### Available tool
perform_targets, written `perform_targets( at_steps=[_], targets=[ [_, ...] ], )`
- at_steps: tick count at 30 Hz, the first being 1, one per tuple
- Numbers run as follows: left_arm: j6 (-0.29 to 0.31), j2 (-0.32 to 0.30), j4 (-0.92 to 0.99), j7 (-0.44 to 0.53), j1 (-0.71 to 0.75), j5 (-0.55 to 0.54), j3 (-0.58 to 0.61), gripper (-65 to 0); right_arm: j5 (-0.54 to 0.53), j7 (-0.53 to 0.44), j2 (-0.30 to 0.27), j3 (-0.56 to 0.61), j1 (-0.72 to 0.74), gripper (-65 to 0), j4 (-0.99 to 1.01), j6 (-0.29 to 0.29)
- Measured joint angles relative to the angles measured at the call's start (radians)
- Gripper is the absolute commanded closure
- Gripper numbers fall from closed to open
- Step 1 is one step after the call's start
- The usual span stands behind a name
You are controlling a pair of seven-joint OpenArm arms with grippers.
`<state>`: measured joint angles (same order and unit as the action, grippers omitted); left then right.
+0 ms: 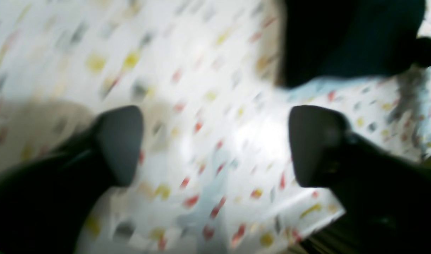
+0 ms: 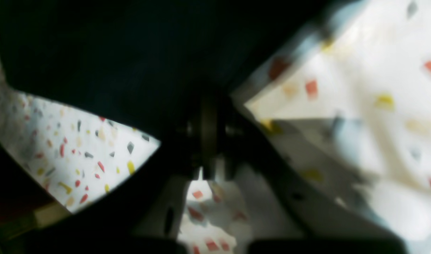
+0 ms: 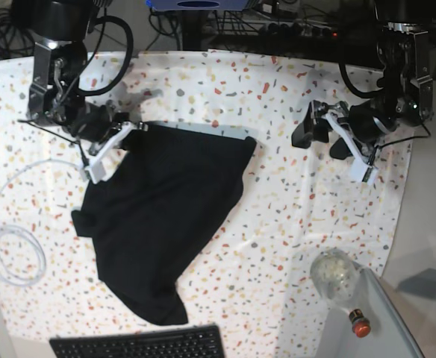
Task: Layout the t-shirt on the table in an organized manner, then fold the t-shirt properly
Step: 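Release the t-shirt and grasp its edge with the right gripper, then pull the t-shirt with the right gripper and regrasp its edge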
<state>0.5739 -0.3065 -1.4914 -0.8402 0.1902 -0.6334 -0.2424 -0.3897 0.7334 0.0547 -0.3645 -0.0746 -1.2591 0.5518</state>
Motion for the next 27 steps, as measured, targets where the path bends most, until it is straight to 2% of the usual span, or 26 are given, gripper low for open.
perform_targets(
  at_steps=[1, 3, 4, 9, 11, 14, 15, 17, 19, 22, 25, 26, 27],
  targets=[
    [-0.001, -0.002, 0.006, -0.003, -0.015, 0.025, 0.033, -29.6, 0.005, 0.009, -0.005, -0.042, -0.012, 0.0, -0.023, 0.0],
    [-0.005, 0.011, 0.031, -0.017, -0.052, 0.112, 0.108, -3.3, 0.013, 0.035, -0.024, -0.122, -0.048, 0.0, -0.106, -0.002],
    [-0.004, 0.037, 0.044, -0.011, -0.07, 0.158, 0.134, 0.0, 0.018, 0.039, -0.028, -0.158, -0.07, 0.0, -0.162, -0.005],
    [-0.02, 0.201, 0.129, -0.011, -0.144, 0.375, 0.208, 0.0, 0.01, 0.058, -0.028, -0.259, -0.169, 0.0, -0.4, 0.003],
    [-0.02, 0.238, 0.154, -0.017, -0.177, 0.436, 0.237, 0.0, 0.008, 0.054, -0.043, -0.268, -0.193, 0.0, -0.455, 0.003],
    [-0.023, 0.272, 0.163, 0.027, -0.221, 0.444, 0.275, 0.0, 0.018, 0.058, -0.043, -0.269, -0.213, 0.0, -0.514, 0.002],
    [-0.023, 0.28, 0.166, 0.075, -0.227, 0.444, 0.288, -3.3, 0.012, 0.056, -0.039, -0.266, -0.221, 0.0, -0.533, 0.003],
    [-0.023, 0.296, 0.196, 0.149, -0.239, 0.442, 0.317, -16.0, 0.012, 0.057, -0.034, -0.264, -0.228, 0.0, -0.564, 0.003],
    [-0.023, 0.305, 0.229, 0.159, -0.243, 0.442, 0.323, -22.2, 0.03, 0.066, -0.044, -0.215, -0.237, 0.0, -0.605, -0.002],
    [-0.023, 0.301, 0.234, 0.161, -0.243, 0.443, 0.32, -20.4, 0.029, 0.071, -0.065, -0.1, -0.25, 0.0, -0.699, -0.002],
    [-0.019, 0.283, 0.227, 0.177, -0.244, 0.436, 0.233, -17.4, 0.008, 0.068, -0.132, 0.058, -0.193, 0.0, -0.73, 0.0],
    [-0.018, 0.266, 0.226, 0.175, -0.241, 0.429, 0.189, -16.6, 0.009, 0.076, -0.15, 0.084, -0.153, 0.0, -0.728, -0.016],
    [-0.023, 0.245, 0.227, 0.169, -0.239, 0.432, 0.149, -16.0, -0.002, 0.077, -0.16, 0.083, -0.119, 0.0, -0.729, -0.059]
  ],
)
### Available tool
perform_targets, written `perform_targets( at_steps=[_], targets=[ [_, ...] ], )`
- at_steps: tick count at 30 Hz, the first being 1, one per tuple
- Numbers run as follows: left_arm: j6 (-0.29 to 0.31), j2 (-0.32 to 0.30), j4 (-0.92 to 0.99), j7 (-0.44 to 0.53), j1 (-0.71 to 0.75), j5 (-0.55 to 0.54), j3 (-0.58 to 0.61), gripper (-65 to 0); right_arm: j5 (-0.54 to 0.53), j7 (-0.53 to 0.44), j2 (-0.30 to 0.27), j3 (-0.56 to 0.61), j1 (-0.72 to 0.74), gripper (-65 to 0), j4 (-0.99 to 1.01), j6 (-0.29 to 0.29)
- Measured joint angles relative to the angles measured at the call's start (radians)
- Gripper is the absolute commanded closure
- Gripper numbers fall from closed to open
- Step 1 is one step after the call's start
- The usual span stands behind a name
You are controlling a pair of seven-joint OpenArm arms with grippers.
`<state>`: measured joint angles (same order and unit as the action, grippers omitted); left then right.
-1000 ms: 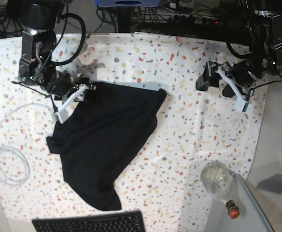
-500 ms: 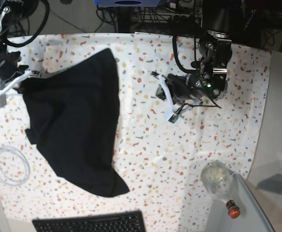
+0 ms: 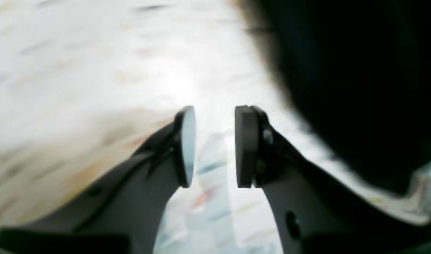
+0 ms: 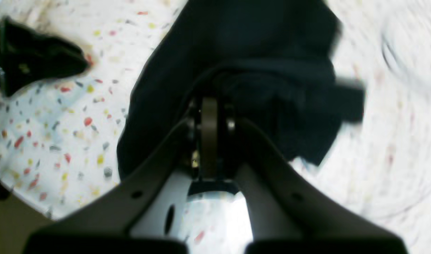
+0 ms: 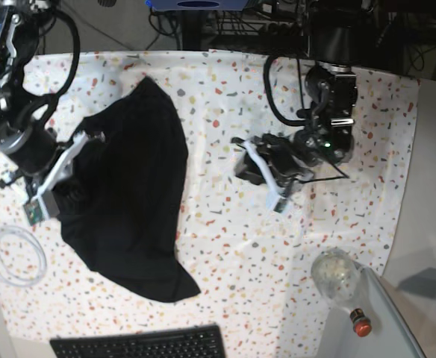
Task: Layout the t-shirt on the table in an organized manner, then fold the t-shirt properly
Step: 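Pull the t-shirt with the right gripper and regrasp its edge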
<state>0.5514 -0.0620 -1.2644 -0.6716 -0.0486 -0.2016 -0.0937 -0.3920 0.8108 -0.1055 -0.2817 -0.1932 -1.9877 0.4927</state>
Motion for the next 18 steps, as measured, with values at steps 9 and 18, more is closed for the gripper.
perform_targets(
  at_steps=[9, 18],
  targets=[
    [0.0, -0.226, -0.062, 0.003, 0.167, -0.154, -0.204, -15.1, 0.019, 0.077, -0.173, -0.244, 0.348, 0.0, 0.223, -0.108],
    [-0.001, -0.23, -0.068, 0.0, 0.232, -0.196, -0.297, -15.1, 0.003, 0.029, -0.284, -0.261, 0.549, 0.0, 0.36, -0.096]
  ],
)
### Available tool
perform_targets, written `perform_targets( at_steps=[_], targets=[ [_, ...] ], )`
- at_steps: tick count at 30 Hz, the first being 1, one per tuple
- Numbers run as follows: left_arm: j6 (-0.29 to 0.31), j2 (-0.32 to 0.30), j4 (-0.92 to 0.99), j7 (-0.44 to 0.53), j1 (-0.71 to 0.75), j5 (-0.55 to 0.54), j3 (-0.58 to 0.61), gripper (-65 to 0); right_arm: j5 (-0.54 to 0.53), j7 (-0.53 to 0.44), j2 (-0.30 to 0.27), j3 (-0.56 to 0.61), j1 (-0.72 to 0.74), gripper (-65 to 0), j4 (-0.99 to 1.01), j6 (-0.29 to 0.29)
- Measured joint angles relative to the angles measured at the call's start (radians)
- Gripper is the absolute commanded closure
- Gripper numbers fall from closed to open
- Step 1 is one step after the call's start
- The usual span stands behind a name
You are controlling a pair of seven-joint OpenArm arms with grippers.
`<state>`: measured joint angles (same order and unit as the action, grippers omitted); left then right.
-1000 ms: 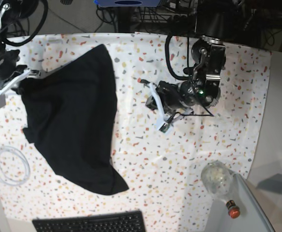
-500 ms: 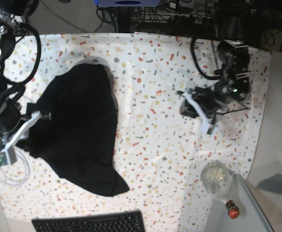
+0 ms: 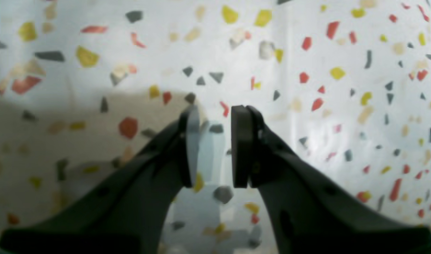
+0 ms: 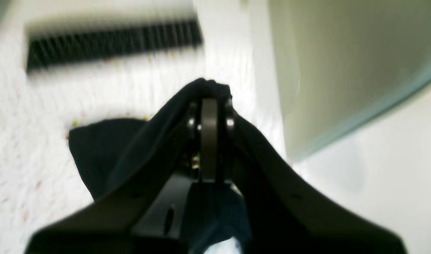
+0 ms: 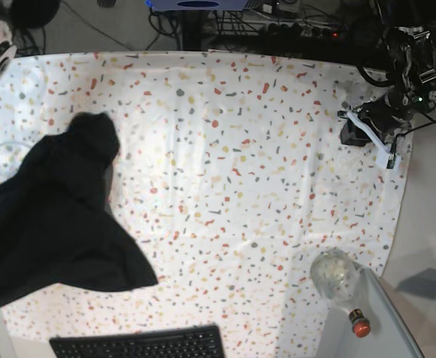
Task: Layout the t-shirt on the table in an organized manner, then fold the t-shirt properly
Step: 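Pull the t-shirt with the right gripper and regrasp its edge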
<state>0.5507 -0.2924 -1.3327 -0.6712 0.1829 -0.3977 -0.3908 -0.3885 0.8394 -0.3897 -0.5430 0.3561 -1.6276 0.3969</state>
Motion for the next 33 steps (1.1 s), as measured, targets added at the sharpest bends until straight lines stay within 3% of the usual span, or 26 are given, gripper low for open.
perform_targets(
  at_steps=[4, 6, 8, 10, 14, 20, 22, 24, 26, 29, 31, 33],
  targets=[
    [0.0, 0.002, -0.027, 0.002, 0.015, 0.0, 0.002, -15.1, 0.048, 0.041, -0.05, -0.003, 0.031, 0.0, 0.089, -0.009],
    [0.0, 0.004, -0.027, 0.002, 0.015, 0.0, 0.002, -15.1, 0.061, 0.085, -0.048, 0.027, 0.029, 0.0, 0.032, -0.017],
    [0.0, 0.003, -0.025, 0.003, 0.014, 0.0, 0.001, -15.1, 0.037, 0.06, -0.044, 0.09, 0.027, 0.0, -0.046, -0.012],
    [0.0, 0.002, -0.026, 0.002, 0.015, 0.002, 0.0, -15.1, 0.006, 0.032, -0.014, 0.122, 0.018, 0.0, -0.113, -0.004],
    [0.0, 0.004, -0.026, 0.002, 0.012, 0.0, 0.004, -15.1, 0.043, 0.071, 0.054, 0.142, -0.006, 0.0, -0.176, -0.014],
    [0.0, 0.002, -0.043, 0.001, 0.017, 0.003, 0.004, -15.1, 0.122, 0.066, 0.076, 0.208, 0.103, 0.0, -0.096, -0.008],
    [0.0, 0.003, -0.047, 0.002, 0.017, 0.0, 0.003, -15.1, 0.124, 0.171, 0.087, 0.198, 0.086, 0.0, -0.147, -0.018],
    [0.001, 0.006, -0.048, 0.002, 0.016, 0.0, 0.003, -15.1, 0.151, 0.279, 0.165, 0.193, 0.035, 0.0, -0.229, -0.033],
    [0.003, 0.004, -0.048, 0.002, 0.017, 0.001, 0.003, -15.1, 0.129, 0.336, 0.296, 0.201, -0.039, 0.0, -0.306, -0.043],
    [0.0, -0.002, -0.048, 0.001, 0.011, 0.007, -0.004, -15.1, 0.108, 0.33, 0.47, 0.248, -0.138, 0.0, -0.33, -0.148],
    [0.0, -0.006, -0.048, 0.002, 0.003, 0.005, -0.005, -15.1, 0.117, 0.277, 0.505, 0.342, -0.187, 0.0, -0.304, -0.193],
    [0.001, 0.0, -0.055, 0.003, 0.0, 0.0, -0.003, -15.6, 0.142, 0.194, 0.5, 0.498, -0.22, 0.0, -0.216, -0.248]
  ],
)
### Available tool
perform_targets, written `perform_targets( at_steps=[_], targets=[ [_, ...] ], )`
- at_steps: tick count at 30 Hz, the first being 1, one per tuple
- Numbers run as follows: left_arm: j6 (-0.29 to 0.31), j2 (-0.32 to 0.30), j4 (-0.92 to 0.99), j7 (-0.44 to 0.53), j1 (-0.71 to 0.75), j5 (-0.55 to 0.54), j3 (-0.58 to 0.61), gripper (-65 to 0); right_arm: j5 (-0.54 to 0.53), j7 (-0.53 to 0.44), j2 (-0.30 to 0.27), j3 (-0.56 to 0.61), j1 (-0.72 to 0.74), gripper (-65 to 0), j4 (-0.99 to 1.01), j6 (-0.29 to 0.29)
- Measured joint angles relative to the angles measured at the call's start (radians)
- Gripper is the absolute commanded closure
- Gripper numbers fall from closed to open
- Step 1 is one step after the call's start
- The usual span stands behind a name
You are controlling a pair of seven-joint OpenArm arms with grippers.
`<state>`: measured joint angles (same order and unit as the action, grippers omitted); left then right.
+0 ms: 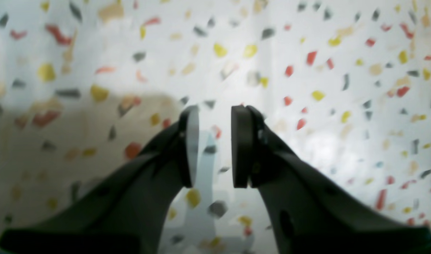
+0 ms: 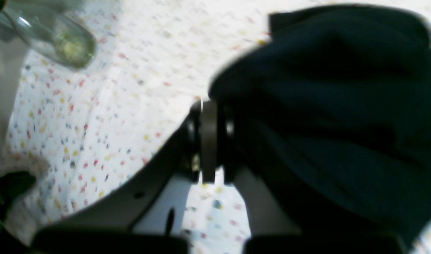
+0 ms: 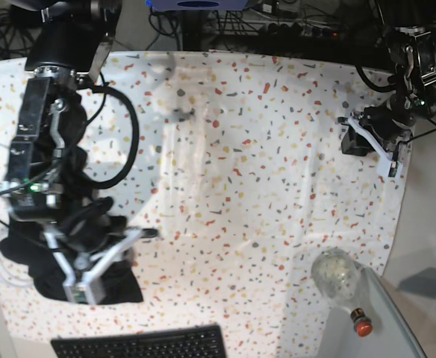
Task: Layout the t-shirt on the table in an organized manner, then fold the t-shirt properly
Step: 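Pull the t-shirt with the right gripper and regrasp its edge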
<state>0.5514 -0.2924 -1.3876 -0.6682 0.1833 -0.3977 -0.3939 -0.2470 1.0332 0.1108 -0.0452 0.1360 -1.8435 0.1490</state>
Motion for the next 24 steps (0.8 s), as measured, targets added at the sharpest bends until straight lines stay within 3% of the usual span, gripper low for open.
perform_targets(
  at_steps=[2, 4, 5, 6, 8, 9, 12, 15, 18, 21, 24],
  targets=[
    [0.002, 0.003, -0.003, -0.003, 0.002, 0.0, 0.002, -16.3, -0.021, -0.063, 0.007, 0.148, 0.001, 0.0, 0.141, -0.009],
    [-0.001, 0.0, -0.003, -0.008, 0.003, 0.005, 0.002, -16.5, -0.049, -0.094, 0.016, 0.212, 0.004, 0.0, 0.213, 0.005],
    [0.0, -0.005, -0.003, -0.009, 0.003, 0.004, 0.0, -16.5, -0.049, -0.094, 0.019, 0.216, 0.008, -5.7, 0.215, 0.005],
    [-0.001, -0.009, -0.002, -0.009, 0.003, 0.005, 0.0, -16.5, -0.039, -0.095, 0.015, 0.216, 0.017, -15.9, 0.212, 0.005],
    [0.0, -0.008, -0.003, -0.005, 0.003, 0.003, 0.0, -16.5, -0.024, -0.085, -0.036, 0.213, 0.044, -31.8, 0.172, -0.003],
    [-0.001, -0.005, -0.002, -0.005, 0.003, 0.004, 0.001, -16.5, -0.017, -0.086, -0.068, 0.208, 0.043, -35.1, 0.123, -0.006],
    [-0.001, -0.004, -0.001, -0.008, 0.01, 0.005, 0.001, -16.5, -0.022, -0.098, -0.148, 0.199, 0.002, -33.8, -0.013, -0.008],
    [-0.001, -0.004, -0.011, -0.008, 0.017, 0.006, 0.01, -17.3, -0.011, -0.093, -0.223, 0.162, -0.048, -30.5, -0.026, 0.005],
    [-0.006, 0.009, -0.04, -0.006, 0.017, 0.008, 0.081, -29.0, 0.028, -0.09, -0.27, 0.077, -0.126, -30.0, -0.019, -0.003],
    [-0.001, 0.073, -0.07, -0.006, 0.009, 0.001, 0.201, -47.1, 0.019, -0.157, -0.256, 0.005, -0.211, -30.0, -0.019, -0.002],
    [0.003, 0.14, -0.074, -0.012, -0.006, 0.0, 0.303, -50.4, 0.013, -0.233, -0.254, -0.014, -0.274, -30.0, -0.02, 0.001]
  ],
)
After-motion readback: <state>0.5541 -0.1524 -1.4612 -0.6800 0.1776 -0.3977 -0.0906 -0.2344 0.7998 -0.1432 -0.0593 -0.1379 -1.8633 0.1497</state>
